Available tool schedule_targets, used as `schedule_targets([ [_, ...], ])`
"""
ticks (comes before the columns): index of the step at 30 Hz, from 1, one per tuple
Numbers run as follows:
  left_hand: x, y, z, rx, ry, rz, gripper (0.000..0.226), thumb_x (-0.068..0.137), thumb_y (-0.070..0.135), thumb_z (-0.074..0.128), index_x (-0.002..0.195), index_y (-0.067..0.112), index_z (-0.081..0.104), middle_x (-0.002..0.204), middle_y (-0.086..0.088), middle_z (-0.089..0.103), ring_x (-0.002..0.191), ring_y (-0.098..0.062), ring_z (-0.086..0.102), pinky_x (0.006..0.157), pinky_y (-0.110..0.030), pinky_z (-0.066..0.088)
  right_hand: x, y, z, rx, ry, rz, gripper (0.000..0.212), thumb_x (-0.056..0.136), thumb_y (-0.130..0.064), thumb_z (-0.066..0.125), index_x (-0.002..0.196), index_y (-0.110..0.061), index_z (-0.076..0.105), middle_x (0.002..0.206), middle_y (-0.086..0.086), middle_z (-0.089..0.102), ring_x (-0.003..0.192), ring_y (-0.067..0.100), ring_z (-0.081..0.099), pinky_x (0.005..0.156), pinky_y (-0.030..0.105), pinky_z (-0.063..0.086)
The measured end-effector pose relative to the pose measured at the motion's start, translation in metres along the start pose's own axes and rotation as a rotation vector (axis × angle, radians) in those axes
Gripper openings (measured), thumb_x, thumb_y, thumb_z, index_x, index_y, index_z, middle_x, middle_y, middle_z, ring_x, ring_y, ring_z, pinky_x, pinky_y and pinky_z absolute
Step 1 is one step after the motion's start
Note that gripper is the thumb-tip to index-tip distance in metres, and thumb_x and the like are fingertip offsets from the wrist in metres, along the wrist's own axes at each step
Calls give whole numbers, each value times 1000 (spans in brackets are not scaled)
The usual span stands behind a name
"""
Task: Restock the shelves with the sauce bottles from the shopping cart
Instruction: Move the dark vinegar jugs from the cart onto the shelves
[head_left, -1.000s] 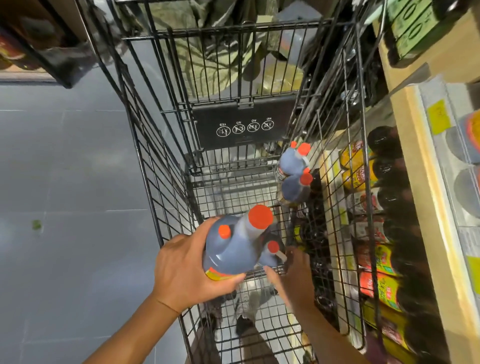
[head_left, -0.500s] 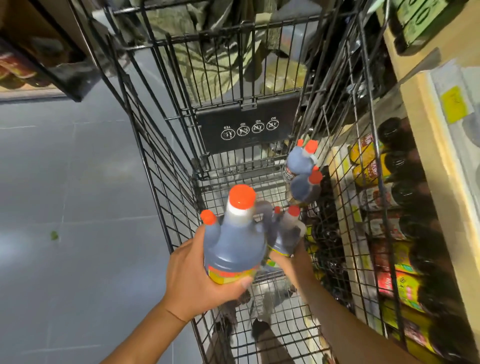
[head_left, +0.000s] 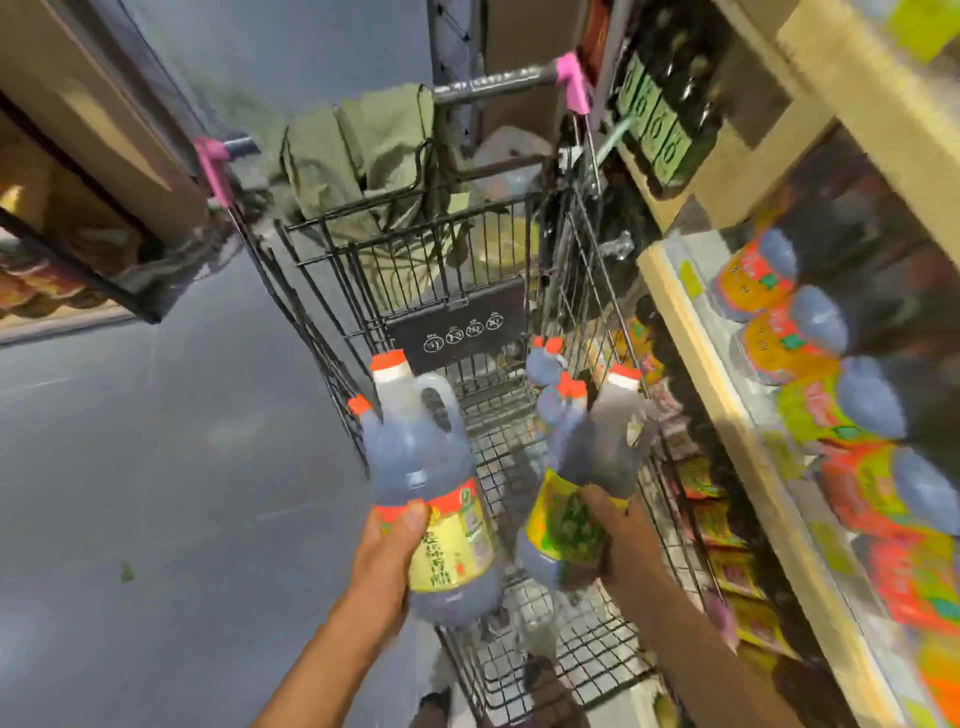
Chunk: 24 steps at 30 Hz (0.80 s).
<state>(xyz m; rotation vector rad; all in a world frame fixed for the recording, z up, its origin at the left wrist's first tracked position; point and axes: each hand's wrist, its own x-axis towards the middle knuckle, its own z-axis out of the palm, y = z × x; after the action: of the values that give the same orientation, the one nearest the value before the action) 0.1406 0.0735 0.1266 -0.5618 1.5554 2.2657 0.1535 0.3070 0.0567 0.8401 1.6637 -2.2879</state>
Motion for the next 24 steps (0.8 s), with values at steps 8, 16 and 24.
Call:
schedule_targets([
  [8, -37, 46, 8, 125, -213, -29, 102, 31, 71, 92, 113, 15, 65, 98, -4, 78, 82, -19, 74, 74, -36, 61, -92, -11, 22, 129, 111, -117, 97, 38, -66, 93, 117, -14, 69, 110, 16, 73, 103, 35, 68, 95, 53, 52],
  [16, -81, 38, 53, 291, -369, -135, 52, 76, 54, 46, 108, 19, 69, 93, -3, 80, 82, -20, 76, 75, -37, 60, -181, -16, -14, 204, 288, -275, 91, 47, -62, 92, 122, -19, 64, 115, 8, 74, 104, 28, 70, 84, 41, 55],
  [24, -135, 1, 115, 559, -655, -150, 74, 53, 84, 63, 88, 21, 76, 84, 0, 79, 80, -17, 76, 81, -40, 58, -271, 5, -68, 342, 586, -337, 105, 43, -78, 84, 127, -19, 63, 115, 7, 75, 101, 28, 73, 81, 40, 57],
])
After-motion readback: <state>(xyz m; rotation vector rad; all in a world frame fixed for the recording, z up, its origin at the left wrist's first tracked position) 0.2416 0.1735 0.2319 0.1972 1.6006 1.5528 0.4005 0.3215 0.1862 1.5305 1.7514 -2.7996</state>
